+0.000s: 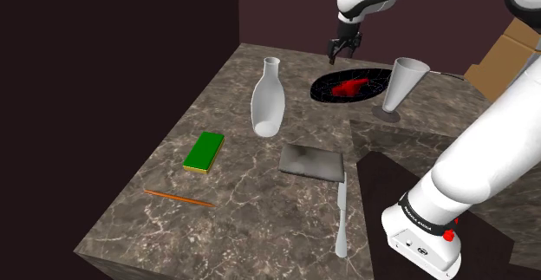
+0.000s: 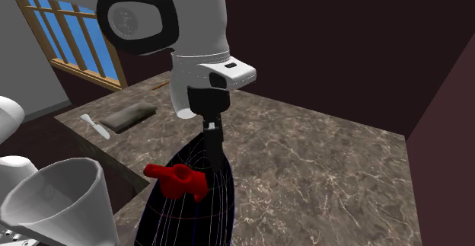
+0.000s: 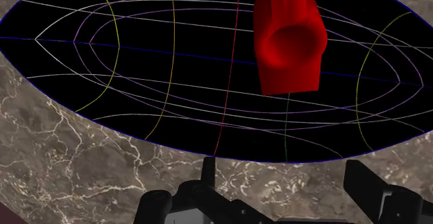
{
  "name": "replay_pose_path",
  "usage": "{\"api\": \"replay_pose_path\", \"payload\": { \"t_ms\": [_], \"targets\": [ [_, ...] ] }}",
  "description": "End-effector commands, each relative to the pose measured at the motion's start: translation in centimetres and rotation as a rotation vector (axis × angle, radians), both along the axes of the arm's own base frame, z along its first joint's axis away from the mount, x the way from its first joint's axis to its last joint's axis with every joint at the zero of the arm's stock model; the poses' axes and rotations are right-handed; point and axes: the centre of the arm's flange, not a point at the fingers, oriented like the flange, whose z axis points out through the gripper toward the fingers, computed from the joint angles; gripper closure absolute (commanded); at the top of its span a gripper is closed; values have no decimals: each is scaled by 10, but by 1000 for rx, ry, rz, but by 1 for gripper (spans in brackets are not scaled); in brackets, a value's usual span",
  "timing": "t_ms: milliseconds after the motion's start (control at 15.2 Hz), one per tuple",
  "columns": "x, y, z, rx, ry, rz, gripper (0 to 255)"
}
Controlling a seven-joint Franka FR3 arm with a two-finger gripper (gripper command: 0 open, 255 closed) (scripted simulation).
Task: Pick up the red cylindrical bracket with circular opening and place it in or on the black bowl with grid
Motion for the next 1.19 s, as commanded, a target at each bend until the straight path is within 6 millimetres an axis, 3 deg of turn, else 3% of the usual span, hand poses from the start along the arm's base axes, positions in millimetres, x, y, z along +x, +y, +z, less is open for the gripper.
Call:
{"api": "replay_pose_path", "payload": {
  "t_ms": [0,264,792,858,1122],
  "targets": [
    [1,-2,-10,-1,-3,0,0],
    [2,-5,-34,-1,-3,0,0],
    [2,-5,-33,-1,-3,0,0],
    [2,-5,-33,-1,-3,0,255],
    [2,-5,-33,-1,-3,0,255]
  ]
}}
